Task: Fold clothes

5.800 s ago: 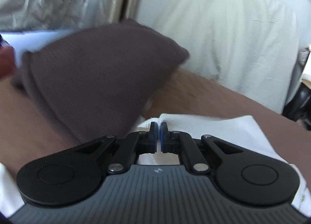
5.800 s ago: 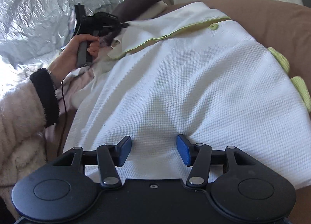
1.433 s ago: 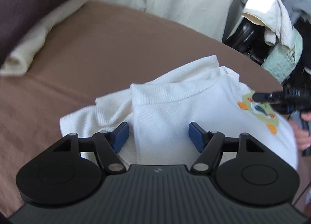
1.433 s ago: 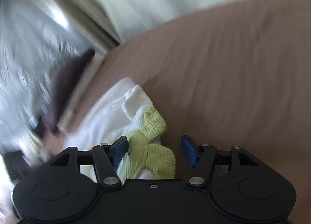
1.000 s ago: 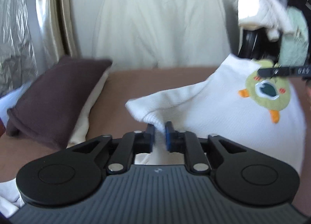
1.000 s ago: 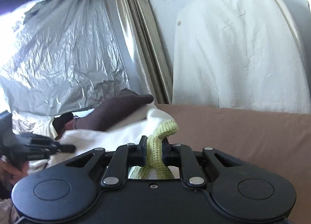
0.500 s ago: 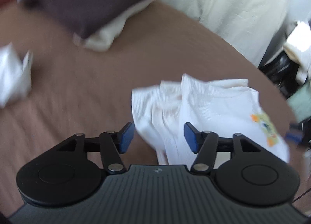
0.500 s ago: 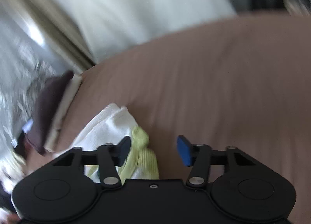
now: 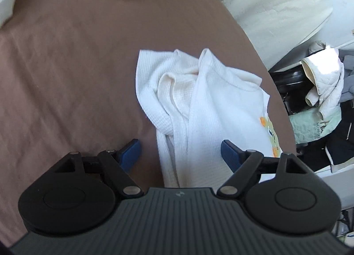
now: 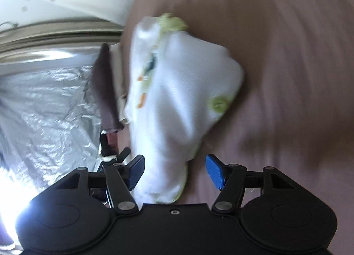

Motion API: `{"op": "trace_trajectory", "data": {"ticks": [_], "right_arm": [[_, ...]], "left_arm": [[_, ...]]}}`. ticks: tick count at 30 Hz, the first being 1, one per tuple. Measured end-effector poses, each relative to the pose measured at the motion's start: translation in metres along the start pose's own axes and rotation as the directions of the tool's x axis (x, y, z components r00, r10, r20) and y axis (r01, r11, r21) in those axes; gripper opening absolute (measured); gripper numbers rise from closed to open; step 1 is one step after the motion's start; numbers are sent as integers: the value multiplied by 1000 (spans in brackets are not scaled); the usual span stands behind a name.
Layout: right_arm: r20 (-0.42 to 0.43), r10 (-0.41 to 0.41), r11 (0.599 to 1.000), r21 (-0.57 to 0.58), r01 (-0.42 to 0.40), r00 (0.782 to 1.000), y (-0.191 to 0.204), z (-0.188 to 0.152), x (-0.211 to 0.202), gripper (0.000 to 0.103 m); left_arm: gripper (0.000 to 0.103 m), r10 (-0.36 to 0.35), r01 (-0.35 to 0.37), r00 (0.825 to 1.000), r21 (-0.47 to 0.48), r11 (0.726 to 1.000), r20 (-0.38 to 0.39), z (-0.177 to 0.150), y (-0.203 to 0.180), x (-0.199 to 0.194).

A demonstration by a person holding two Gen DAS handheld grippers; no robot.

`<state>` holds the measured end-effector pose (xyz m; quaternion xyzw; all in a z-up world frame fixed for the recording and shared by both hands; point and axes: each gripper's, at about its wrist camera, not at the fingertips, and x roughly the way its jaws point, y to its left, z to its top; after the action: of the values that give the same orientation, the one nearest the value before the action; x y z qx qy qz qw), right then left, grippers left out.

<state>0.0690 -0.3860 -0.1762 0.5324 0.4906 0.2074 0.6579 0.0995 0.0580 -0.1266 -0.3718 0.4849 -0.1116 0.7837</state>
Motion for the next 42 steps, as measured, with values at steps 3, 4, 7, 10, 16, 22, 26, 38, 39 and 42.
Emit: {"op": "trace_trajectory", "data": {"ticks": [3, 4, 7, 10, 16, 22, 26, 38, 39, 42], "right_arm": [[73, 16, 1000, 2, -17, 997, -3, 7, 6, 68], [97, 22, 1000, 2, -22, 995, -4, 9, 8, 68], [172, 17, 1000, 1, -18, 985, -4, 19, 16, 69], [183, 10, 996, -91, 6, 983, 1, 33, 37, 67], [275, 35, 827, -548, 127, 961, 59, 15, 32, 23], [430, 54, 728, -635, 259, 901, 108, 21, -2, 35], [435, -171, 840, -405, 362, 884, 58, 55, 9, 42], [296, -8, 969, -235, 81, 955, 14, 55, 28, 65], [270, 9, 969, -241, 59, 963, 15, 51, 40, 65], [289, -12, 947, -305, 104, 957, 25, 49, 49, 64]], "left_arm": [[100, -72, 72, 997, -3, 997, -35, 1, 0, 10], [100, -102, 102, 994, -28, 994, -35, 0, 1, 15], [99, -161, 160, 986, -56, 986, -29, 0, -1, 31], [26, -41, 39, 999, 109, 993, 9, -8, -30, 36], [20, 68, -125, 986, 412, 903, 149, -41, -104, 5], [22, -33, 14, 998, 329, 944, 53, -48, -97, 4], [33, 33, -20, 999, 278, 960, -43, -45, -77, 40], [85, -54, 39, 995, 169, 985, 86, -36, -55, 48], [82, -55, 35, 994, 198, 979, 92, -35, -60, 51], [39, 4, -48, 992, 356, 933, 123, -40, -82, 56]]}}
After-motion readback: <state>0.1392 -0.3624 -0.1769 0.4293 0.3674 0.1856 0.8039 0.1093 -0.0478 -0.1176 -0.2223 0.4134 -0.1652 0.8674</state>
